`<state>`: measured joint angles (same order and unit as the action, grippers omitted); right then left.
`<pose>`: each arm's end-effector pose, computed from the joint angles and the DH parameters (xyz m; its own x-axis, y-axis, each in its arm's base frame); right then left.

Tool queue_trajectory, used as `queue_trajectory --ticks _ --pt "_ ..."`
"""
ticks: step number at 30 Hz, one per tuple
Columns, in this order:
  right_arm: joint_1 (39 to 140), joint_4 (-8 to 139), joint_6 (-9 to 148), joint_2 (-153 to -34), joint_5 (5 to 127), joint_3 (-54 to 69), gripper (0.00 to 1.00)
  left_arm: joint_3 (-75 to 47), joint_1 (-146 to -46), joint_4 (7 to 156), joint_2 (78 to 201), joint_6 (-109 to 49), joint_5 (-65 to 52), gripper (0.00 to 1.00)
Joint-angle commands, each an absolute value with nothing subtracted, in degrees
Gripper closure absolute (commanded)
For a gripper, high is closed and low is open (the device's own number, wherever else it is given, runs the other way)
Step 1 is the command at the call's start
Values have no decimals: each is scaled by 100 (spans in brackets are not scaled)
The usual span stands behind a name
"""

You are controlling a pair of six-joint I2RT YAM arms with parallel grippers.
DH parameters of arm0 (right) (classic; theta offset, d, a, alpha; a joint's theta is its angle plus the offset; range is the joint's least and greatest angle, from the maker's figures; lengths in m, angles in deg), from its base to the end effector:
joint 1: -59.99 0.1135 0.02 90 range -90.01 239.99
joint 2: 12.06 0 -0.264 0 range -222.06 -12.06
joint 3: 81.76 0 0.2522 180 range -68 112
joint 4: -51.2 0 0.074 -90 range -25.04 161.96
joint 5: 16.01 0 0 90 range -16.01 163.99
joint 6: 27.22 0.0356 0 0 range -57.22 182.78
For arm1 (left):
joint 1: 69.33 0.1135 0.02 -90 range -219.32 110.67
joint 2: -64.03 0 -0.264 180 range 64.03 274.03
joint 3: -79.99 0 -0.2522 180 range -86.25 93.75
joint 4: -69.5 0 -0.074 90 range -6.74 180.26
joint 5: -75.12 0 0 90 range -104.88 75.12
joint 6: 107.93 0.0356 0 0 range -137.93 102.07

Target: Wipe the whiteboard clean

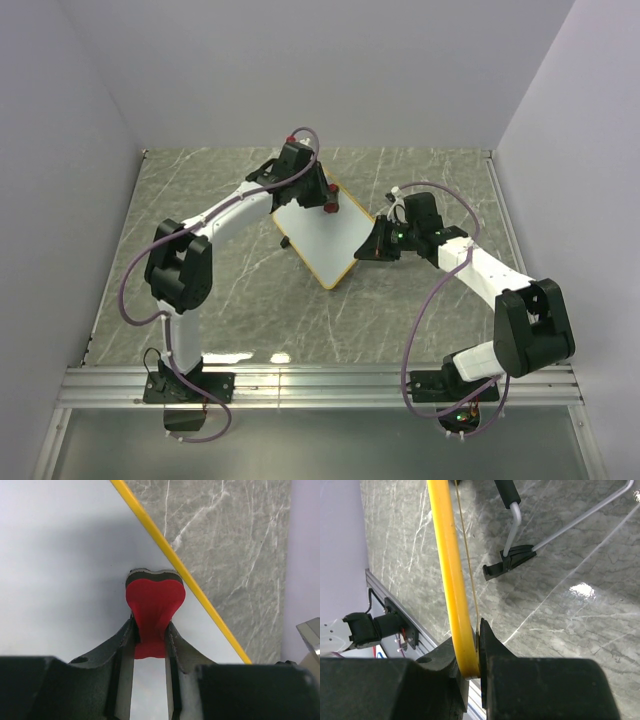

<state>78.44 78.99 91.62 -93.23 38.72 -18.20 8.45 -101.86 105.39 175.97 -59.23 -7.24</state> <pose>0.2707 0.1120 0.2247 -0.9018 0.1143 -0.4167 -0.2374 0.6747 0.6988 0.3810 -0.2486 0.2737 -0.8107 -0.2588 -0.5251 0.1125 0.8114 -0.5736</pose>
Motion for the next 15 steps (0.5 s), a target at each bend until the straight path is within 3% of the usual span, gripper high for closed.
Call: queue_trajectory --ticks 1,6,9,11,13,15 --pt "7985 8026 8651 -9293 3874 -1878 100 552 -10202 10479 17530 -6162 -565 100" --pt "7985 8113 8607 -9222 3970 -1922 100 463 -10027 10628 17206 -6074 -855 100" --pt "7985 8149 8598 -9152 4084 -1930 84 436 -9825 10655 16942 -6003 -952 100" --pt "7985 8175 8581 -9125 4102 -1931 67 445 -9754 10698 16836 -5986 -943 100" --pt "7985 8202 8572 -9108 4138 -1895 60 463 -9692 10725 16713 -6003 -952 100" --pt "7985 8254 8563 -9082 4164 -1826 59 411 -9692 10673 16616 -6038 -935 100"
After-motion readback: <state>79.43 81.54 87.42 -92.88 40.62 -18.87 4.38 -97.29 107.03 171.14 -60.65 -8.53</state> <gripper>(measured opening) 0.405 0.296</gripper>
